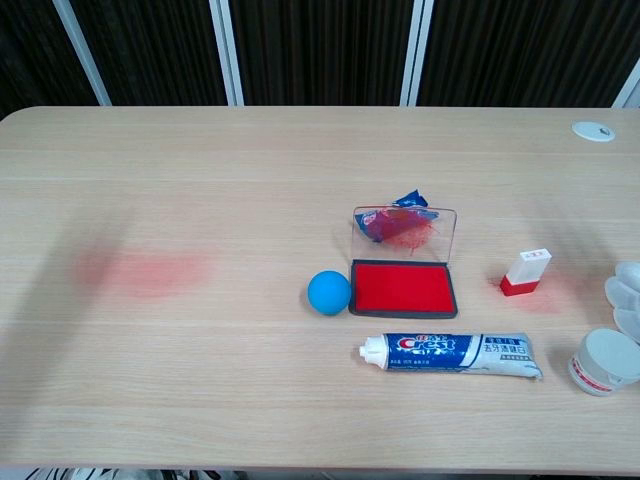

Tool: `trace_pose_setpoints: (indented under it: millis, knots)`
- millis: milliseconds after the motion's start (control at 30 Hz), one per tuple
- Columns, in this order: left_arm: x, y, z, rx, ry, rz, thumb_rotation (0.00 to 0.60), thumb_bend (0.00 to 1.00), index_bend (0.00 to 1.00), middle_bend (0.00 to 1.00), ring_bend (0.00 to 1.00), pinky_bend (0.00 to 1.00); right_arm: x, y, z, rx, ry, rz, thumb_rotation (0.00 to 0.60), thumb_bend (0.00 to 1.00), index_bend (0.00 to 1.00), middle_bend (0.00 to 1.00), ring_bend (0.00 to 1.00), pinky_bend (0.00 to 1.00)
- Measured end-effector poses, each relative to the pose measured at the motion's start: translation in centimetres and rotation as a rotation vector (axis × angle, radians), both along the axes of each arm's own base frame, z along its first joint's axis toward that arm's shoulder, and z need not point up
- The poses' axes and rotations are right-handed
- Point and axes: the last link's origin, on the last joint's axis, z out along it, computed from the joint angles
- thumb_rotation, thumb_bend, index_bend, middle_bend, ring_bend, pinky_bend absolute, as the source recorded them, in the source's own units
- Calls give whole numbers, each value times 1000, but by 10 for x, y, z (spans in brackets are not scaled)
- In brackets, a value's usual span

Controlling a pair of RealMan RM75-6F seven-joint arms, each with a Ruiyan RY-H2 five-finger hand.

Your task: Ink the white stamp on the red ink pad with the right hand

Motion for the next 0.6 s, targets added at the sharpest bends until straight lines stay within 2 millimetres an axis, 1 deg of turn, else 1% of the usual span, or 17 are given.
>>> trace_pose_setpoints:
  millis: [367,600]
  knots:
    - [0,0,0,3,1,-4,600,23,0,0,0,0,1,1,-1,4,1,3,600,45,0,0,0,179]
    - [1,1,-1,1,0,-5,600,23,0,0,0,0,8,2,-2,7,-27,15,600,45,0,0,0,179]
